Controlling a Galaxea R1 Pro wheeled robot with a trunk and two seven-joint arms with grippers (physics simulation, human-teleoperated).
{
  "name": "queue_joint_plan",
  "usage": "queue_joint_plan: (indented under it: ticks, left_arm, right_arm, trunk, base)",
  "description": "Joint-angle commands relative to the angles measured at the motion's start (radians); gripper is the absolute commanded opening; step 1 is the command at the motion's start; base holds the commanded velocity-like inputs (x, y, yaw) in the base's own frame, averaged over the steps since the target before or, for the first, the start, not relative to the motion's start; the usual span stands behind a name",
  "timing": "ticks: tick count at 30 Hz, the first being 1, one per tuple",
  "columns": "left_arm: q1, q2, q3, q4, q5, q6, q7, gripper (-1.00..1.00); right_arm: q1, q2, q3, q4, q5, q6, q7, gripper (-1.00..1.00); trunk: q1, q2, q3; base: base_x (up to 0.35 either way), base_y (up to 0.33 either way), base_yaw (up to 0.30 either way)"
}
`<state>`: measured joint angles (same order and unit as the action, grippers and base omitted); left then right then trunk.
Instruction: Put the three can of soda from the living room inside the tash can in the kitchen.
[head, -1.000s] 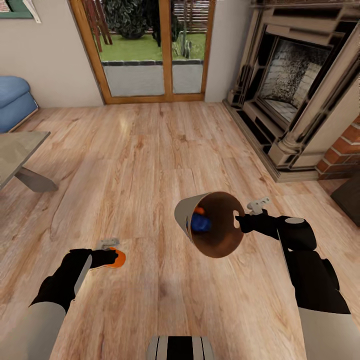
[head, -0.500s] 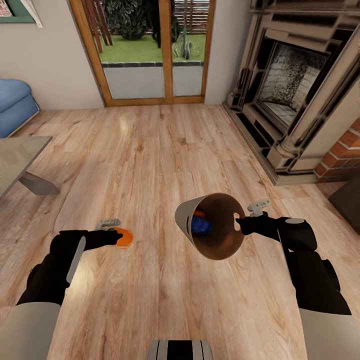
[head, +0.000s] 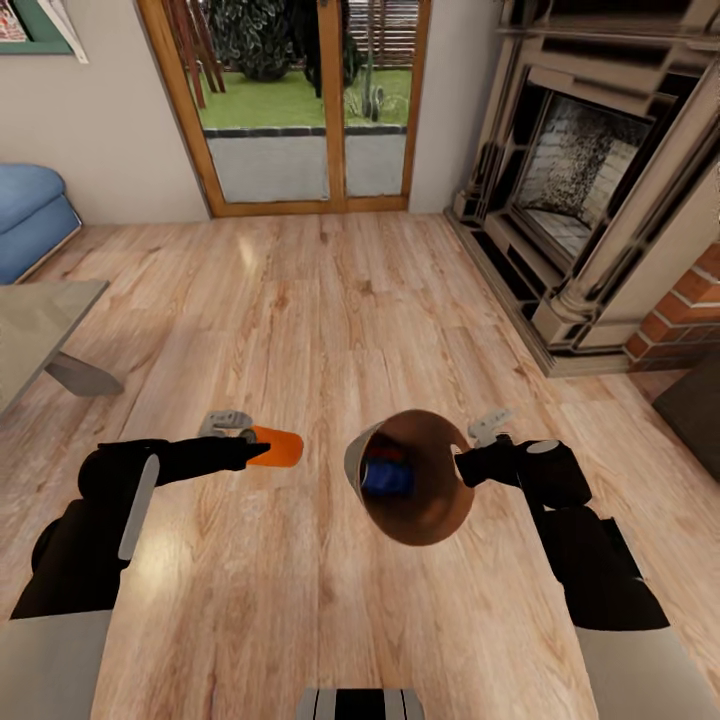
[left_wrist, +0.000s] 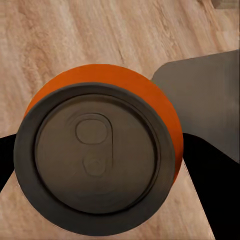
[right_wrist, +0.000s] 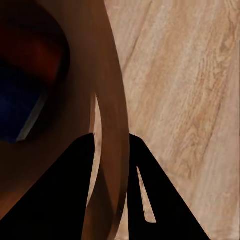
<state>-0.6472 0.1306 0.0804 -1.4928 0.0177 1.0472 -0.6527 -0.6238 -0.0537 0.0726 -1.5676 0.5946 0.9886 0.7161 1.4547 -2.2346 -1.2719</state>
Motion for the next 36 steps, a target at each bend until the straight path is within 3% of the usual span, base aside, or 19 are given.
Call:
queue_joint_plan:
  ticks: [1, 6, 15, 21, 27, 31, 32, 36]
  left_arm:
    - [0.000, 0.000, 0.000, -0.003, -0.006, 0.000, -0.009, -1.00]
    - [0.000, 0.004, 0.000, -0.013, -0.006, 0.000, -0.040, -1.00]
    - [0.000, 0.010, 0.004, -0.015, -0.005, 0.000, -0.089, -1.00]
    - [0.001, 0.010, 0.005, -0.038, -0.005, 0.000, -0.155, -1.00]
    - [0.001, 0.004, 0.001, -0.092, -0.005, 0.000, -0.269, -1.00]
    - [0.001, 0.002, 0.002, -0.097, -0.005, 0.000, -0.346, -1.00]
    - [0.001, 0.001, 0.003, -0.099, -0.005, 0.000, -0.401, -1.00]
    - [0.001, -0.001, 0.003, -0.099, -0.001, 0.000, -0.439, -1.00]
  right_arm:
    - [-0.001, 0.000, 0.006, -0.001, -0.010, 0.018, 0.006, -1.00]
    - [-0.004, 0.000, 0.032, 0.000, -0.011, 0.059, 0.013, -1.00]
    - [-0.012, -0.006, 0.036, 0.019, -0.012, 0.059, 0.016, -1.00]
    - [-0.037, -0.009, 0.036, 0.069, -0.011, 0.059, 0.016, -1.00]
    - [-0.133, -0.005, 0.037, 0.252, -0.009, 0.059, 0.016, -1.00]
    - [-0.144, -0.003, 0.038, 0.282, -0.008, 0.059, 0.016, -1.00]
    - [-0.147, -0.001, 0.045, 0.295, -0.007, 0.059, 0.016, -1.00]
    - [-0.149, 0.001, 0.078, 0.315, 0.006, 0.059, 0.016, -1.00]
  trunk:
    - [-0.004, 0.007, 0.003]
    - [-0.023, 0.042, 0.019]
    - [-0.058, 0.105, 0.047]
    - [-0.081, 0.147, 0.066]
    - [-0.104, 0.189, 0.085]
    - [-0.119, 0.217, 0.097]
    - [-0.123, 0.224, 0.100]
    - [-0.138, 0.252, 0.113]
  base:
    - [0.000, 0.000, 0.000]
    - [0.000, 0.000, 0.000]
    - [0.000, 0.000, 0.000]
    - [0.000, 0.000, 0.000]
    - [0.000, 0.000, 0.000]
    - [0.000, 0.000, 0.000]
    - [0.000, 0.000, 0.000]
    - [0.000, 0.000, 0.000]
